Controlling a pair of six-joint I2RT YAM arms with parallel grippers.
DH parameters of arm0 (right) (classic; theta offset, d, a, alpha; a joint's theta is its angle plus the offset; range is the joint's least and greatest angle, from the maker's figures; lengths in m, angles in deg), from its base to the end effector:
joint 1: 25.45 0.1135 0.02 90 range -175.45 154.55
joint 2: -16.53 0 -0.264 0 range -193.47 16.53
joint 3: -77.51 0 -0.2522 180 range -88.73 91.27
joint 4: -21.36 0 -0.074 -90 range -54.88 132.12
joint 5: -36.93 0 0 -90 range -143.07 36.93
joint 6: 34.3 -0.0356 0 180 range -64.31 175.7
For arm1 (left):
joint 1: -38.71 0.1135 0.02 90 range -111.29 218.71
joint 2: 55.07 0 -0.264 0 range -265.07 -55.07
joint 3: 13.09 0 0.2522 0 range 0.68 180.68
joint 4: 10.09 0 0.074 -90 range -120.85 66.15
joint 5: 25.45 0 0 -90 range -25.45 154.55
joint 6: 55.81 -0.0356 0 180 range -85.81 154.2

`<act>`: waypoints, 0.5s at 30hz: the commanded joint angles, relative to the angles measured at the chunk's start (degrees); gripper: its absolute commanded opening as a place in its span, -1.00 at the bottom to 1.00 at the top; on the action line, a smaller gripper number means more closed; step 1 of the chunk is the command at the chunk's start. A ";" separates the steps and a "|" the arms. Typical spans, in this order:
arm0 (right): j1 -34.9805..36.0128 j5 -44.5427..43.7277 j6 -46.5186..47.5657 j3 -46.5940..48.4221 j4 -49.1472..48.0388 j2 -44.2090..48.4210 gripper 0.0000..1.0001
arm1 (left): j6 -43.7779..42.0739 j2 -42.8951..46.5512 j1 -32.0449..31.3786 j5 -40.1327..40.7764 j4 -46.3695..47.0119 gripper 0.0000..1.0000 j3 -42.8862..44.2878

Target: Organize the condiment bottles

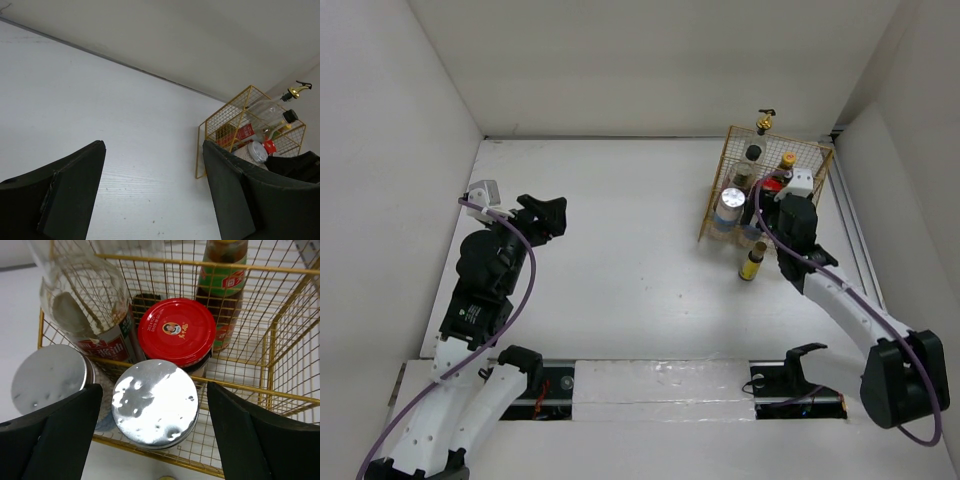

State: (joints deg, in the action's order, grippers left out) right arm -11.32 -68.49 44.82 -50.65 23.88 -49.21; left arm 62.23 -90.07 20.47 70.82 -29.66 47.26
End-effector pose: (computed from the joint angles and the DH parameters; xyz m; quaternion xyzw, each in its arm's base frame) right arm 0.2547 0.0544 0.2630 0.0578 0.7956 0.0236 0.6027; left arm 0.1346 -0.0403 0.3839 -0.0976 0.6636 -0.2574 0.6956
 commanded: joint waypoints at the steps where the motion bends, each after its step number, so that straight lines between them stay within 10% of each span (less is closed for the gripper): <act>1: 0.90 -2.42 -0.82 2.25 -0.89 4.99 0.82 | -0.70 0.55 0.31 -1.07 2.64 0.49 0.52; 15: 3.97 1.17 -5.65 2.34 35.40 27.06 0.68 | -0.70 1.69 0.31 -1.25 2.64 0.47 0.52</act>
State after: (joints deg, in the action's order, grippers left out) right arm -8.44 -69.95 41.24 -49.34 48.25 -23.09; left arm 62.18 -88.63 20.47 70.55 -29.64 47.26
